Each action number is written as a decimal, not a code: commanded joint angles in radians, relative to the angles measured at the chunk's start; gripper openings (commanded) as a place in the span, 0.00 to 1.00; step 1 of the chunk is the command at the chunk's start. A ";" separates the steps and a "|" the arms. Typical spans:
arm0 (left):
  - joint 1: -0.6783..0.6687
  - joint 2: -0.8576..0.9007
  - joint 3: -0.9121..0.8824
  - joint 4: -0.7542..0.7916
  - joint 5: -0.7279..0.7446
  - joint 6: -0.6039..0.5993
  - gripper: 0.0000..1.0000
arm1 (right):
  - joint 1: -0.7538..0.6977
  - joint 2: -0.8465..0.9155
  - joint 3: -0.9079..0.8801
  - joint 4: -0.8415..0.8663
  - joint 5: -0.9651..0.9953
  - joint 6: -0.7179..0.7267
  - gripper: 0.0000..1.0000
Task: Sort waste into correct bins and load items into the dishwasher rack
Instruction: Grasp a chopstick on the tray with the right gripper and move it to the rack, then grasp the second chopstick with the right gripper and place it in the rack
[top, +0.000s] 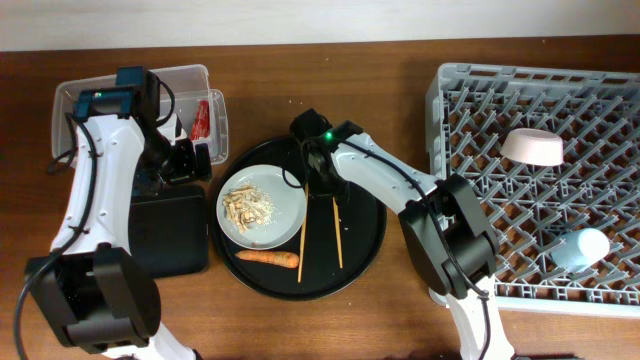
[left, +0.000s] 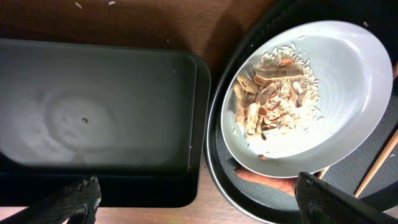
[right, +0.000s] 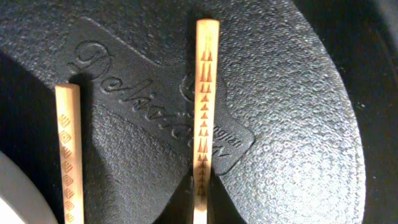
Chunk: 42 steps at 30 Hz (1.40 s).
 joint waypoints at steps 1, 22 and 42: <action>0.001 -0.026 0.010 -0.002 0.011 -0.002 0.99 | -0.016 0.020 0.012 -0.039 -0.010 0.003 0.04; 0.001 -0.026 0.011 -0.004 0.011 -0.002 0.99 | -0.581 -0.408 -0.093 -0.332 -0.067 -0.393 0.04; 0.001 -0.026 0.010 -0.008 0.011 -0.002 0.99 | -0.264 -0.449 -0.022 -0.275 -0.222 -0.253 0.50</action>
